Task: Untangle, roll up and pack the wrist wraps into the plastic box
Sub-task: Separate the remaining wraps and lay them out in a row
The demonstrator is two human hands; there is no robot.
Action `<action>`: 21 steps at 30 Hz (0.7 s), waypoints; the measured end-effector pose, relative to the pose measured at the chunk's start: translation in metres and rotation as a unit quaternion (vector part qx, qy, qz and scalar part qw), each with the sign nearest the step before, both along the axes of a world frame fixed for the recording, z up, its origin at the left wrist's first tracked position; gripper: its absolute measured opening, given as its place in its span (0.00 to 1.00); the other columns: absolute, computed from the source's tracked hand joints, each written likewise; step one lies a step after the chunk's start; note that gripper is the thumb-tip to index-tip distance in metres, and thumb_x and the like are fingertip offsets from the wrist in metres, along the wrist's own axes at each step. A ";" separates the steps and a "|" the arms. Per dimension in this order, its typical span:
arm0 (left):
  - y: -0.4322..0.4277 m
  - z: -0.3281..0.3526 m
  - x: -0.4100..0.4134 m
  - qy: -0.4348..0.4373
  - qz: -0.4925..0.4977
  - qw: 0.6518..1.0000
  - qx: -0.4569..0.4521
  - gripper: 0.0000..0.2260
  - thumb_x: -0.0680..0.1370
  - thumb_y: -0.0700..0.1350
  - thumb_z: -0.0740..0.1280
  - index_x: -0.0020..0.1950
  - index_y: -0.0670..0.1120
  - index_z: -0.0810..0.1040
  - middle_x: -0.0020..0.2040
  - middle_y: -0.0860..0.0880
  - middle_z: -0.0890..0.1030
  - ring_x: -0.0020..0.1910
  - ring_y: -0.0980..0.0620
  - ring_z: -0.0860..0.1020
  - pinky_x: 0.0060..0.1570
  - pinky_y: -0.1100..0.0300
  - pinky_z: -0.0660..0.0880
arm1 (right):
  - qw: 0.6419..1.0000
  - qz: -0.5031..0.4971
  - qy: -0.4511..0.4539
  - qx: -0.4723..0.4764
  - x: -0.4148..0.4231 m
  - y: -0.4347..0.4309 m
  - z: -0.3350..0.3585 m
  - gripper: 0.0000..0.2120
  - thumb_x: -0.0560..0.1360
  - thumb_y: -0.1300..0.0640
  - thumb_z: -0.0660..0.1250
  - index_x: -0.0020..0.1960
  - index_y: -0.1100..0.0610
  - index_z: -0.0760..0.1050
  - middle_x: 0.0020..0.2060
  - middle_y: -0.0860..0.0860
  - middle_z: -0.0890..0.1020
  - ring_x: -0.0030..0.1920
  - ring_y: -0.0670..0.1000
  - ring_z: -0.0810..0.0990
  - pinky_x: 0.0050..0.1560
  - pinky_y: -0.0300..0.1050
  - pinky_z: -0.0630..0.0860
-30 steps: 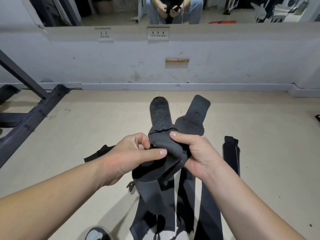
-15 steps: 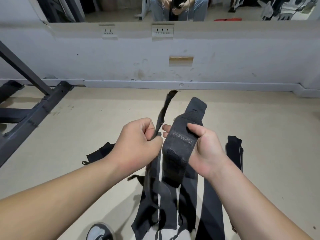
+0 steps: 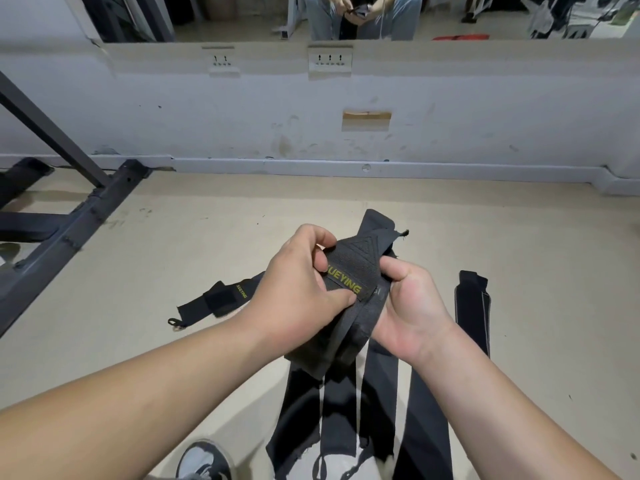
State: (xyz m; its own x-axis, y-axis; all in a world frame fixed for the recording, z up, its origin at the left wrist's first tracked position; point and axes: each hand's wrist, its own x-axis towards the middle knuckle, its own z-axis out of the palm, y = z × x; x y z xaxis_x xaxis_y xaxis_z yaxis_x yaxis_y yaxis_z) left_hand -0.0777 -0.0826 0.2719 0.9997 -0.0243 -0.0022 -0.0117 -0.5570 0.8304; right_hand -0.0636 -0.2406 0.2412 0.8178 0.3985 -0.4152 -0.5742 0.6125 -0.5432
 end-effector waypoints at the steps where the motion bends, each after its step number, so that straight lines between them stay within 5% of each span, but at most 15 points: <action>1: 0.001 -0.001 0.001 -0.004 0.003 1.000 0.010 0.30 0.67 0.44 0.84 0.61 0.57 0.72 0.47 0.53 0.74 0.35 0.54 0.74 0.41 0.57 0.75 | 1.000 0.003 -0.004 -0.001 0.000 0.000 0.002 0.24 0.83 0.55 0.54 0.63 0.67 0.83 0.63 0.66 0.83 0.60 0.65 0.84 0.68 0.61 0.76; 4: 0.007 -0.004 0.006 -0.009 0.017 0.999 0.028 0.31 0.65 0.49 0.86 0.61 0.58 0.72 0.47 0.54 0.74 0.37 0.55 0.73 0.41 0.59 0.71 | 1.000 0.015 -0.009 -0.015 0.001 -0.001 0.004 0.23 0.83 0.54 0.55 0.62 0.67 0.83 0.62 0.66 0.83 0.59 0.65 0.84 0.67 0.62 0.77; 7: 0.015 -0.004 0.007 -0.011 0.017 0.997 0.071 0.21 0.65 0.52 0.86 0.49 0.54 0.77 0.48 0.52 0.75 0.41 0.56 0.74 0.41 0.62 0.69 | 0.999 0.011 0.002 -0.031 0.001 0.003 0.001 0.24 0.83 0.52 0.57 0.68 0.68 0.79 0.64 0.67 0.82 0.63 0.66 0.83 0.70 0.64 0.75; 11: 0.033 -0.015 0.008 0.124 0.010 0.988 0.094 0.21 0.63 0.51 0.84 0.41 0.48 0.74 0.42 0.49 0.82 0.38 0.51 0.76 0.39 0.55 0.74 | 0.986 0.048 0.069 -0.145 -0.012 0.030 -0.046 0.17 0.81 0.59 0.63 0.64 0.63 0.83 0.58 0.63 0.86 0.57 0.63 0.87 0.64 0.62 0.81; 16: 0.045 -0.035 -0.013 0.348 -0.071 0.914 0.197 0.11 0.76 0.45 0.77 0.47 0.44 0.76 0.44 0.43 0.82 0.34 0.48 0.80 0.30 0.59 0.78 | 0.939 0.163 0.151 -0.262 -0.039 0.045 -0.091 0.17 0.72 0.61 0.67 0.59 0.59 0.86 0.53 0.60 0.88 0.56 0.63 0.87 0.62 0.64 0.81; 21: 0.051 -0.047 -0.021 0.364 -0.090 0.903 0.207 0.07 0.81 0.43 0.71 0.50 0.44 0.74 0.47 0.45 0.80 0.37 0.47 0.81 0.30 0.59 0.80 | 0.924 0.191 0.174 -0.282 -0.047 0.051 -0.103 0.19 0.73 0.60 0.65 0.61 0.61 0.85 0.54 0.60 0.88 0.59 0.63 0.87 0.64 0.59 0.80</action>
